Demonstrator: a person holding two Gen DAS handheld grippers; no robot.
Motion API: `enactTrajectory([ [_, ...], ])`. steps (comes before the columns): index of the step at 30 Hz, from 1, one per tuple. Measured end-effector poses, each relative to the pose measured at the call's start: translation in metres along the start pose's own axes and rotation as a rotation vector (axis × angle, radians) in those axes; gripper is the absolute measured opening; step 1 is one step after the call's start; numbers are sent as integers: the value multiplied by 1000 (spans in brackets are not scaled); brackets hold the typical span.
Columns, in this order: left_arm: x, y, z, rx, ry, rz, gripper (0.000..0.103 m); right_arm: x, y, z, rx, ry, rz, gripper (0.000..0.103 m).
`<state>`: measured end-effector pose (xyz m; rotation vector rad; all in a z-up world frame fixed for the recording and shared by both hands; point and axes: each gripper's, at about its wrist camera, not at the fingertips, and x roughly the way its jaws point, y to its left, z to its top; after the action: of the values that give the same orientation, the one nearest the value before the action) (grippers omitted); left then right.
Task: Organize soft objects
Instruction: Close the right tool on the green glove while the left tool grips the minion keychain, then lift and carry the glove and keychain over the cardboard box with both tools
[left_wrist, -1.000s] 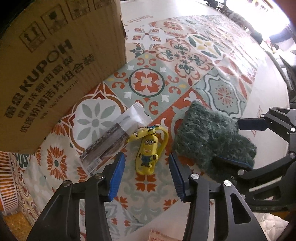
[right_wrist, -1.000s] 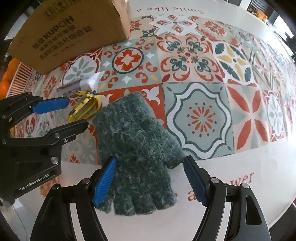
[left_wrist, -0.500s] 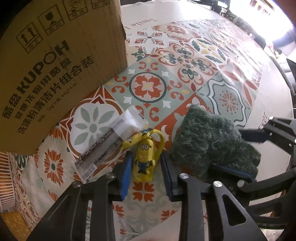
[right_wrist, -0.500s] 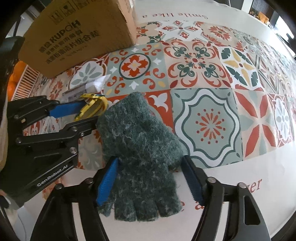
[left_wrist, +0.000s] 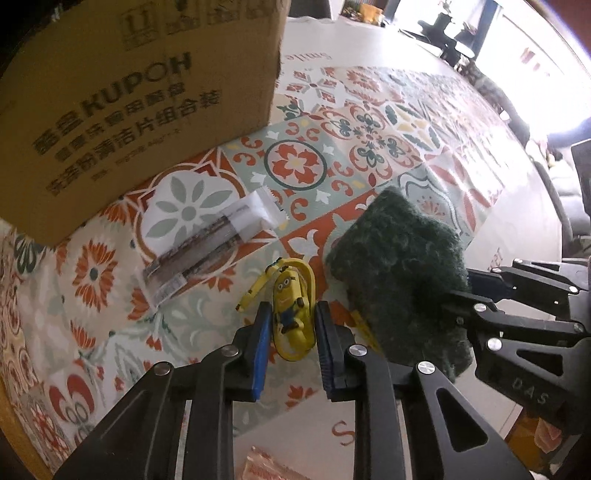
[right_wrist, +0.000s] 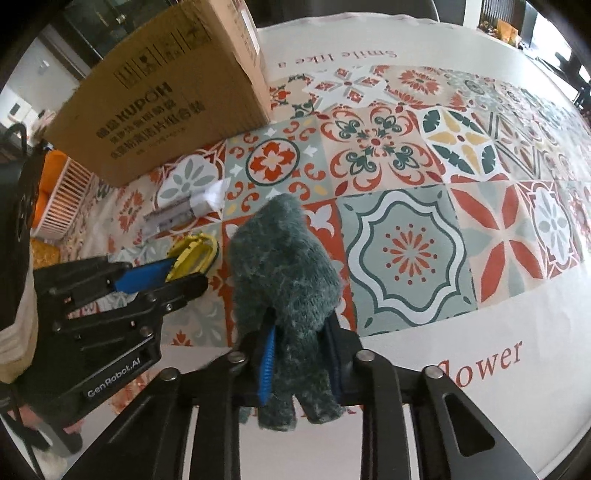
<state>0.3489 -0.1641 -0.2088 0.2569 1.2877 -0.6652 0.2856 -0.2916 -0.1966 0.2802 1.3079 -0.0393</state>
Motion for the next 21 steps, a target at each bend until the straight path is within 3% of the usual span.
enactTrajectory([
  [21,-75,11,-8,-113,-178,22,24,-51,24,0,-38,-127,35,18],
])
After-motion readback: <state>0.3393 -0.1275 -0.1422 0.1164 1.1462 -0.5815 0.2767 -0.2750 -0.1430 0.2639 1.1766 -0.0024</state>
